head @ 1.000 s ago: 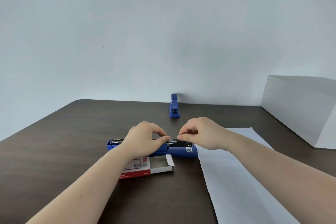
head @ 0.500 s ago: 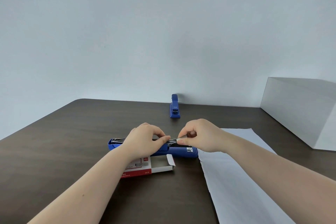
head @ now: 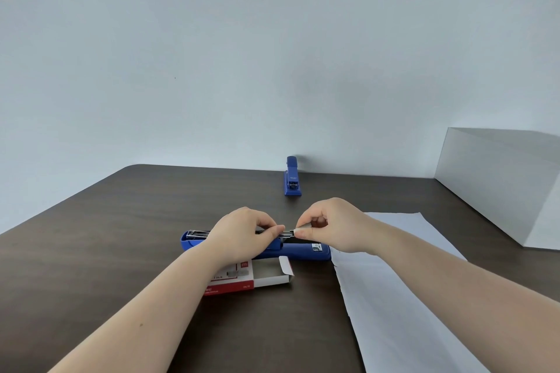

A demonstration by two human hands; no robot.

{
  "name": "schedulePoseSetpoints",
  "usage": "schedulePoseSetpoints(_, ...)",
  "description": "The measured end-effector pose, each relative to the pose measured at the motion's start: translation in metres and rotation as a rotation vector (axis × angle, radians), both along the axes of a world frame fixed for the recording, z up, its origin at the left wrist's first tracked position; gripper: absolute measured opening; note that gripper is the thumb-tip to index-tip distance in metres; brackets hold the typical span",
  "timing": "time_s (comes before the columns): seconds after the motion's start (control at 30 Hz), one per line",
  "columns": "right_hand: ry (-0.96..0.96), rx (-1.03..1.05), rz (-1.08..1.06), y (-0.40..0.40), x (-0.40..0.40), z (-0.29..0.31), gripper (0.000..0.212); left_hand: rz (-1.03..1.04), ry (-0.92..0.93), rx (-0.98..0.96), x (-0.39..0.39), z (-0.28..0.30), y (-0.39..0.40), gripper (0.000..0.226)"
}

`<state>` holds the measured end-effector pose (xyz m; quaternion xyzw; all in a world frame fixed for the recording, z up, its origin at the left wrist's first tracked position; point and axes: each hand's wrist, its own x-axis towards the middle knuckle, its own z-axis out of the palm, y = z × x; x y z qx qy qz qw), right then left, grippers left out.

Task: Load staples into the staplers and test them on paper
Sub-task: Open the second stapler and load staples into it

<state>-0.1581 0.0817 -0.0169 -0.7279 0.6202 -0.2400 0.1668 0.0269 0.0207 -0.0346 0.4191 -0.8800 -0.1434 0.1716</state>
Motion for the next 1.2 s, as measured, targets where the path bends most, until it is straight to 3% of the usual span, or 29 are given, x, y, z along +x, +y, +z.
schedulePoseSetpoints(0.17,0.143,-0.018,0.043,-0.004,0.003,0.002,0.021,-0.001,-0.007,0.002,0.001,0.000,0.001,0.031)
schedulePoseSetpoints(0.27,0.280,-0.021,0.086,-0.007,0.005,0.000,0.039,-0.008,0.006,0.010,0.001,0.001,0.002,0.031)
schedulePoseSetpoints(0.33,0.223,-0.029,0.089,-0.006,0.007,-0.001,0.047,-0.018,0.016,0.009,0.003,0.002,0.003,0.032)
schedulePoseSetpoints(0.53,-0.158,0.082,-0.003,-0.007,0.016,-0.004,0.026,-0.027,0.035,0.067,0.023,0.012,-0.004,0.031)
schedulePoseSetpoints(0.67,-0.145,0.176,-0.039,-0.012,0.021,-0.003,0.026,0.001,-0.029,0.138,0.038,0.012,-0.009,0.023)
schedulePoseSetpoints(0.93,-0.204,0.279,-0.097,-0.007,0.010,0.010,0.021,0.114,-0.133,0.232,0.067,0.017,-0.021,0.029)
schedulePoseSetpoints(1.2,-0.222,0.322,-0.131,-0.003,0.001,0.013,0.027,0.168,-0.045,0.239,0.076,0.021,-0.020,0.026)
